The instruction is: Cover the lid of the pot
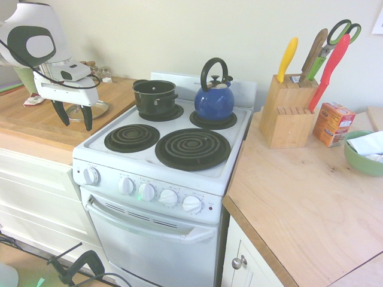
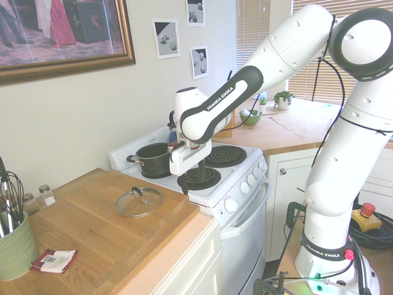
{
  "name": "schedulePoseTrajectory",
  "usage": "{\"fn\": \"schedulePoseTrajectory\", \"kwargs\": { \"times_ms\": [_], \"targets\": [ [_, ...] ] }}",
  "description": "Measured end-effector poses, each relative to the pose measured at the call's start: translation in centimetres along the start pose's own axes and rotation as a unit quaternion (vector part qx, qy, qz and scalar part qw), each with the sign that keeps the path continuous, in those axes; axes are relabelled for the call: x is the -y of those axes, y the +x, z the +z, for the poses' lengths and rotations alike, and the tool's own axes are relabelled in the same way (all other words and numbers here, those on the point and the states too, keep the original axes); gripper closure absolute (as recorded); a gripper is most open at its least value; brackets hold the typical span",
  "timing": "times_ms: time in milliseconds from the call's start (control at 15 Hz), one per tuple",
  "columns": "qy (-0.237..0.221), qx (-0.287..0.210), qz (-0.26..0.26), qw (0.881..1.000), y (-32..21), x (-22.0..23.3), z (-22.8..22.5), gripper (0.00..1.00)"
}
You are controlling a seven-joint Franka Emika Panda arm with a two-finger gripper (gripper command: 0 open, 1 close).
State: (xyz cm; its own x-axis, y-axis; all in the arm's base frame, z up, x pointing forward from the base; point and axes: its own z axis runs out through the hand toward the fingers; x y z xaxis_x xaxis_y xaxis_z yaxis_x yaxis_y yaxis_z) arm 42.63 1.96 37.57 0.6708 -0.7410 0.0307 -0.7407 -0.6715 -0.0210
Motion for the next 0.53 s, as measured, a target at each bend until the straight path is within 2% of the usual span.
{"fn": "schedulePoseTrajectory", "kwargs": {
  "times_ms": [333,533],
  "targets": [
    [0.008,0.000,-0.004,1.000,-0.4,0.7,-0.4,0.00],
    [0.033,-0.025,-0.010,0.999,-1.2,4.3,-3.9,0.00]
  ]
}}
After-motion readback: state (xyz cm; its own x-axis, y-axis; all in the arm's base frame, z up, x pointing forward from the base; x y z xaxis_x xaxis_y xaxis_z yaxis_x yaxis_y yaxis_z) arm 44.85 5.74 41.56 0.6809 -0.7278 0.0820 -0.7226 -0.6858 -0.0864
